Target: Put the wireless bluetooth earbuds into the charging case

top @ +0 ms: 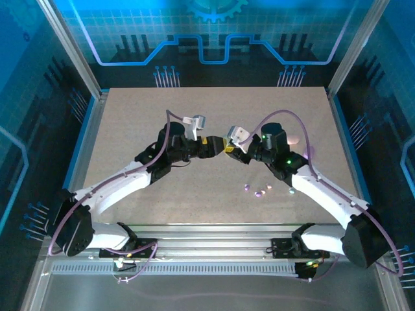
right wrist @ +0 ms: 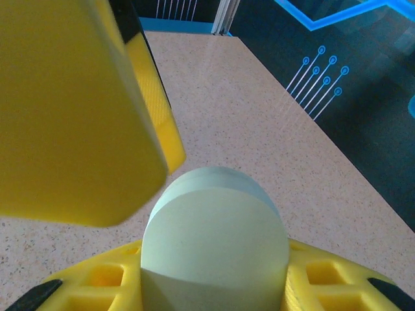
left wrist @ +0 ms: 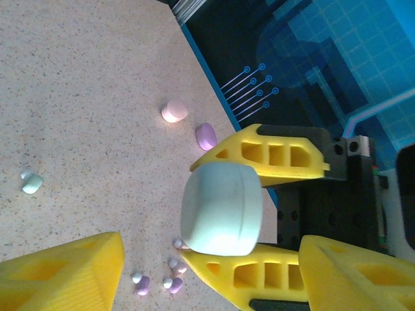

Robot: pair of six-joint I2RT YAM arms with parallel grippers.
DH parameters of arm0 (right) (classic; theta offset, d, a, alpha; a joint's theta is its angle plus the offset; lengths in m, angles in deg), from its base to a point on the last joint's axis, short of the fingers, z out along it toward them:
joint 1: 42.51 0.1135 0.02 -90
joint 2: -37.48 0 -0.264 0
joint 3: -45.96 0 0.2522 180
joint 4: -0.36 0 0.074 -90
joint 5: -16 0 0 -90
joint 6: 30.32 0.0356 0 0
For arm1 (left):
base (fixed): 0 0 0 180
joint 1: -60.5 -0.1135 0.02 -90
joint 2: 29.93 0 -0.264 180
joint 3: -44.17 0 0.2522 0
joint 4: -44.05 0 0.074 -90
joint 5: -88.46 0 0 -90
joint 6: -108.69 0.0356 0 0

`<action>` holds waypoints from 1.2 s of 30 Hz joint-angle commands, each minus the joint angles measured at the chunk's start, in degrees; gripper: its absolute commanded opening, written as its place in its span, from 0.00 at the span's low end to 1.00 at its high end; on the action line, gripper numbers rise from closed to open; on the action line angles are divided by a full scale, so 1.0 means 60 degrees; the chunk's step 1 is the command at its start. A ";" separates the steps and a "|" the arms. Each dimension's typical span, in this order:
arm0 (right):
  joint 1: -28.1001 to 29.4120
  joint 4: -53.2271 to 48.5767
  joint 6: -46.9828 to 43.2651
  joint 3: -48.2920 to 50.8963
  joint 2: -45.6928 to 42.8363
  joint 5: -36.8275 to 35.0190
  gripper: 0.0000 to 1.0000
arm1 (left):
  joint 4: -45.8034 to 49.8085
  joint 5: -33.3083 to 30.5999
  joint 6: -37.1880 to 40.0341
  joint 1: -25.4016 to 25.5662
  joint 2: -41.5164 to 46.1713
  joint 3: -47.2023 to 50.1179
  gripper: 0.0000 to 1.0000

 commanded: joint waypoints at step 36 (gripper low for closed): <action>-0.0184 0.2718 -0.0213 0.1022 -0.0810 0.1098 0.62 | -0.2666 0.0648 -0.3688 -0.0387 0.0254 0.0263 0.24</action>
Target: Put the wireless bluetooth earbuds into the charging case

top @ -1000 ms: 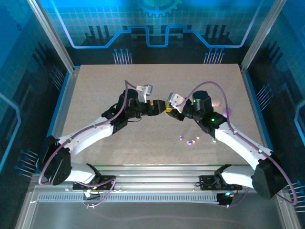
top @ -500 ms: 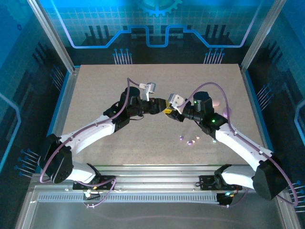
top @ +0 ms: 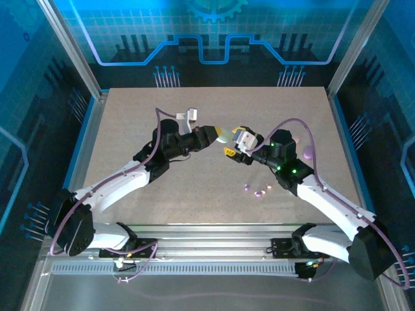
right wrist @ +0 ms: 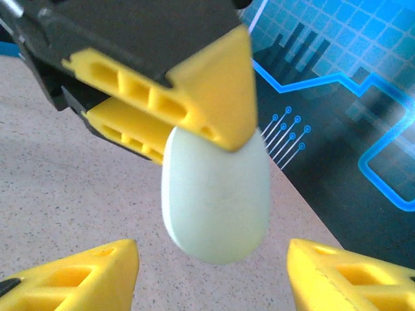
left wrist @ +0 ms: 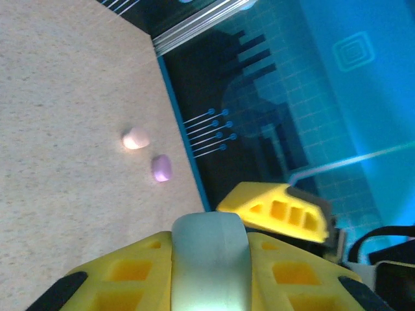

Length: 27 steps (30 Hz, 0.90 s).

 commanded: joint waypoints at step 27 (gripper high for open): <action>-0.0837 0.0711 0.1120 -0.1120 0.0963 0.2704 0.43 | -0.1012 0.0757 -0.0527 -0.0034 0.0451 0.0204 0.25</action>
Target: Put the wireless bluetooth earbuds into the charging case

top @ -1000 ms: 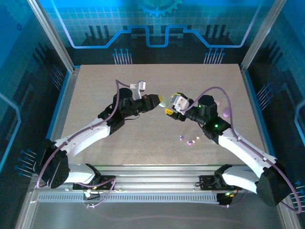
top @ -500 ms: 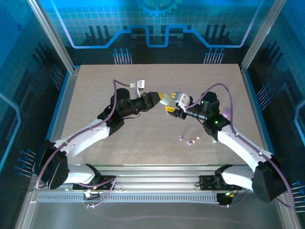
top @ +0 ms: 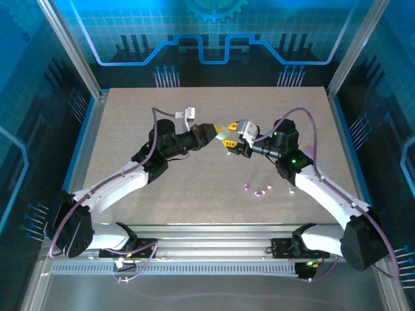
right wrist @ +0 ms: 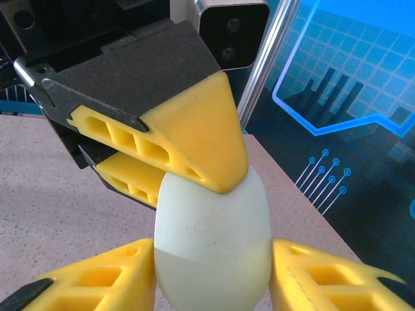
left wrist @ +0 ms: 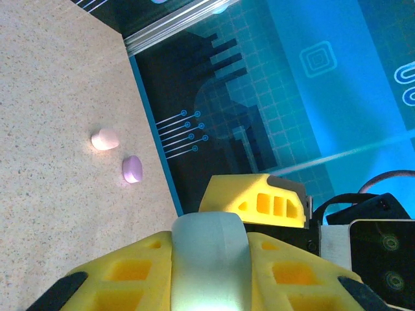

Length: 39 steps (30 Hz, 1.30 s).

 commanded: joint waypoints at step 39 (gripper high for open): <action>-0.0457 -0.6533 -0.1465 -0.3636 0.0802 0.4253 0.32 | 0.1651 0.2814 1.0815 -0.0129 0.1675 0.0410 0.61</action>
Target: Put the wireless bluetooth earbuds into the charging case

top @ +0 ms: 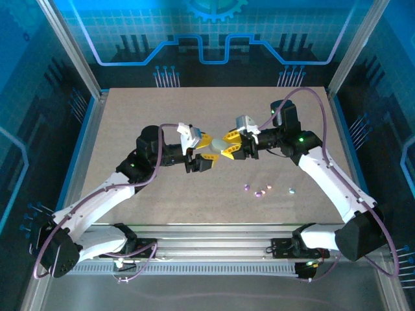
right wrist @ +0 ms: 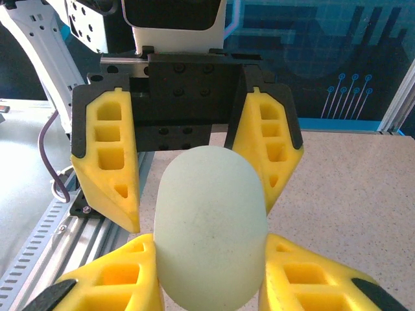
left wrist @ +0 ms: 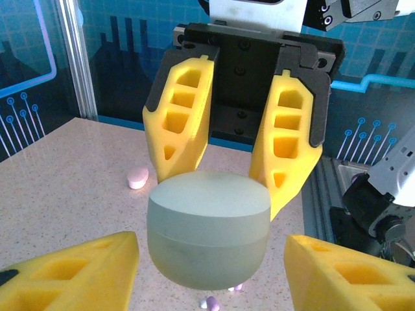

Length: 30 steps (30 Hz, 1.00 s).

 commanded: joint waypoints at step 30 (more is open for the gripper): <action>0.0017 0.0415 -0.0152 0.0118 -0.0127 -0.0105 0.33 | -0.0492 0.0410 -0.0458 -0.0044 -0.0369 -0.0164 0.54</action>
